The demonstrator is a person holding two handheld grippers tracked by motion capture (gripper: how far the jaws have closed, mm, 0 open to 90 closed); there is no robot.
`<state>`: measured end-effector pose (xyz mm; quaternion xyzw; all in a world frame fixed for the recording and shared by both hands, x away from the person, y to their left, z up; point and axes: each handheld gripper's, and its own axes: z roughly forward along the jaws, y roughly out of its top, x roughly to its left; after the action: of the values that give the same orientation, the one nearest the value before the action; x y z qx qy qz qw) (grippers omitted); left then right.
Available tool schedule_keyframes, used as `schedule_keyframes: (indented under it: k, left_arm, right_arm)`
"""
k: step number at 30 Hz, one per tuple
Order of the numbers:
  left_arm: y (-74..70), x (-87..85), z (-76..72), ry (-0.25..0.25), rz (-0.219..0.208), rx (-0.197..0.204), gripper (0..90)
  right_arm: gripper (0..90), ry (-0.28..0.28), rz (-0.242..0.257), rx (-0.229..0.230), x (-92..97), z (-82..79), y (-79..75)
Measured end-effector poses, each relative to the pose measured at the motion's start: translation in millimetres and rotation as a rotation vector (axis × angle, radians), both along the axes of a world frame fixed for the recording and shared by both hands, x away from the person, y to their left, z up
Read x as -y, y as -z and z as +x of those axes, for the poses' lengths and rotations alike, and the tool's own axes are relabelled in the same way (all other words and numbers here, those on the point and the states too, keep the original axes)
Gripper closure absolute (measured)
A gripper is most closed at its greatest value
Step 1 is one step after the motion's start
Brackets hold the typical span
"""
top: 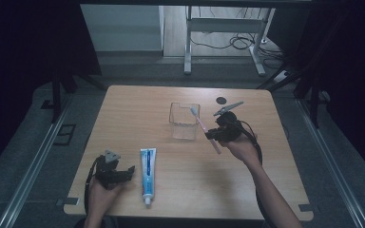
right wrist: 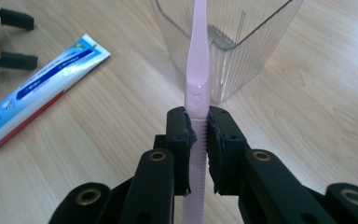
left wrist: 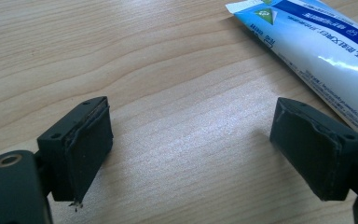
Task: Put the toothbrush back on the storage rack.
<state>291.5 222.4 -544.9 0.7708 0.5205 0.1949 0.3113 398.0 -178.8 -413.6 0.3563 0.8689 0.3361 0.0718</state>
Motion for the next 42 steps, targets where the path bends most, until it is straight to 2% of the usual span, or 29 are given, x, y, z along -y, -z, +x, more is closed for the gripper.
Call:
schedule_keyframes:
  k: [14,32,42]
  left_arm:
    - [0.0,0.0,0.0,0.000,0.000,0.000,13.0]
    - [0.1,0.4,-0.1,0.002,-0.003,-0.001,13.0]
    - [0.1,0.4,-0.1,0.002,-0.004,-0.001,13.0]
  right_arm:
    - [78.8,0.043,0.043,0.030,-8.8,17.0,-6.2]
    - [78.8,0.050,0.092,0.082,-24.3,32.6,-22.5]
    - [78.8,0.065,0.135,0.116,-35.1,45.2,-32.1]
